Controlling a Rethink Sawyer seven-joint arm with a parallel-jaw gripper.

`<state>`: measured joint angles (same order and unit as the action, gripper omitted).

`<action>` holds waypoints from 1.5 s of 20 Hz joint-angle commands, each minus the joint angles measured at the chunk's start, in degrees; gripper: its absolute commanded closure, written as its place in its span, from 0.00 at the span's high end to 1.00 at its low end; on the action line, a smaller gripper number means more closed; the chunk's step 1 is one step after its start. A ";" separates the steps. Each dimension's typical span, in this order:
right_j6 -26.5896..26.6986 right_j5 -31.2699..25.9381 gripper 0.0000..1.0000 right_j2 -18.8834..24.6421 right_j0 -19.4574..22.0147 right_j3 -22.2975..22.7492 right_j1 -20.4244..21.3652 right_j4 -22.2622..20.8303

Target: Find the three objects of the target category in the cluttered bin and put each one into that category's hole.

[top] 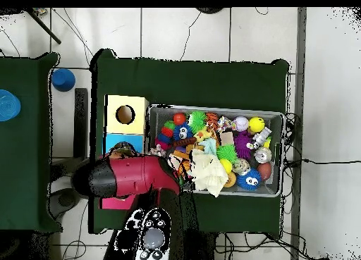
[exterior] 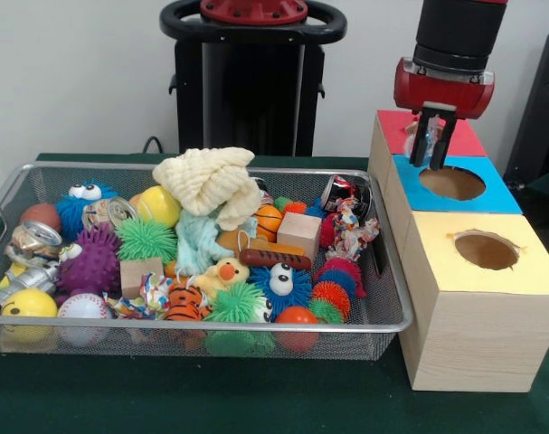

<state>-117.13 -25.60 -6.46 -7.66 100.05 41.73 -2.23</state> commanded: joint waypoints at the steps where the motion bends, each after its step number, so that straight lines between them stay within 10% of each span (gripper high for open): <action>1: -15.41 1.55 0.00 -2.35 -1.51 -3.66 -3.20 4.33; 30: -16.14 2.13 0.00 -9.62 -9.04 -9.19 -9.85 13.45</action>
<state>-117.23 -25.60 -16.04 -16.64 93.28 35.41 7.67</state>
